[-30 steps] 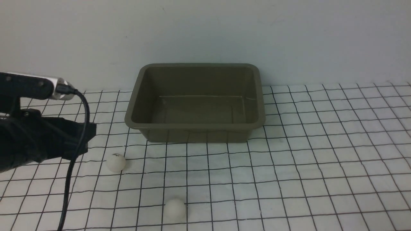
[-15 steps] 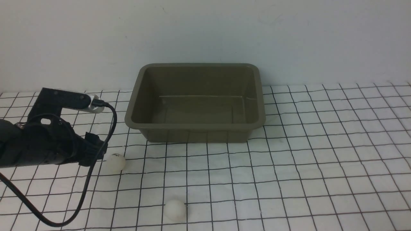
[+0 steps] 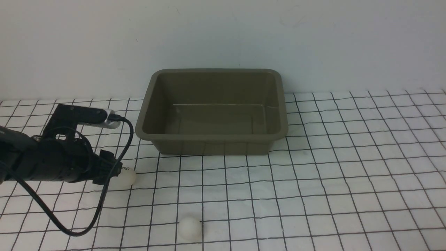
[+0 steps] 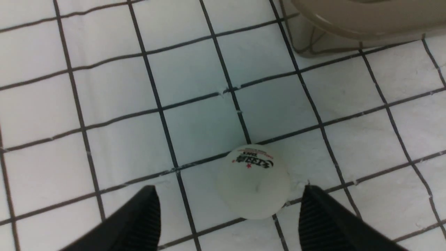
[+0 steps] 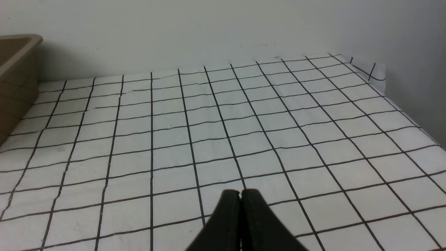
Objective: Put the table tennis balls into the box on the white checkered tablecloth.
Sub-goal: 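Reach for and grasp a ping pong ball on the table beside the basket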
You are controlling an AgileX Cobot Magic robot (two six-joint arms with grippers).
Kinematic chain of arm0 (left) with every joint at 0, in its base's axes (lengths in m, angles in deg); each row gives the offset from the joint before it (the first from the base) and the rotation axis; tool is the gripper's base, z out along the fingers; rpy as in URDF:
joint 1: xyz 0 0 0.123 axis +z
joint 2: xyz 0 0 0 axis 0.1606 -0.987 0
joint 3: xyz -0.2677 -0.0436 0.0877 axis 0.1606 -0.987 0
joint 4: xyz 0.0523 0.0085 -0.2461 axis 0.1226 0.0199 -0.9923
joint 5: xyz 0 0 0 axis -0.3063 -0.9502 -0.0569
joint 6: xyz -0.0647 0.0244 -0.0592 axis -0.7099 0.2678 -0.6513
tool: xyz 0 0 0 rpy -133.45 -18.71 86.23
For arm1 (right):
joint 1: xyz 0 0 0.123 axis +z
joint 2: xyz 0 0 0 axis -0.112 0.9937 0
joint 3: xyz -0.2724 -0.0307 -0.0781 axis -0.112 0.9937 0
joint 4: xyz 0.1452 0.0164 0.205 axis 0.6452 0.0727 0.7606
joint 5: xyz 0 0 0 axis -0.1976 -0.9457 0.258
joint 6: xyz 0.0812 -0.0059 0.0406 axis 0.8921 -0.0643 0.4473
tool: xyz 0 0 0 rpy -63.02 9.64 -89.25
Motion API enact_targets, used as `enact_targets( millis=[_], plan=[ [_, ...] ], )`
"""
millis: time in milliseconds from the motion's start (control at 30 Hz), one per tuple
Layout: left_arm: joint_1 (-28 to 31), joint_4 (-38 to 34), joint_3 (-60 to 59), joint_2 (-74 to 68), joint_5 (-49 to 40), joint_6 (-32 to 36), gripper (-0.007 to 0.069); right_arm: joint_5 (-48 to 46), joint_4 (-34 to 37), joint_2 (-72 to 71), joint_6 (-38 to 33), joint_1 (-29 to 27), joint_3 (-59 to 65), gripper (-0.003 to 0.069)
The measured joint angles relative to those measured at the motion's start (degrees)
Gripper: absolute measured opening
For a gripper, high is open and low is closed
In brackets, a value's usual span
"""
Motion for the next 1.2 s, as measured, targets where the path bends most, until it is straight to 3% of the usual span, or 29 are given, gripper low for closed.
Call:
enact_targets(
  millis=[567, 1200],
  plan=[
    [-3.0, -0.5, 1.1, -4.6, -0.6, 0.0, 0.0478, 0.0, 0.0, 0.0, 0.0, 0.0, 0.0, -0.0010],
    [-5.6, -0.9, 2.7, -11.7, 4.7, 0.0, 0.0478, 0.0, 0.0, 0.0, 0.0, 0.0, 0.0, -0.0010]
  ],
)
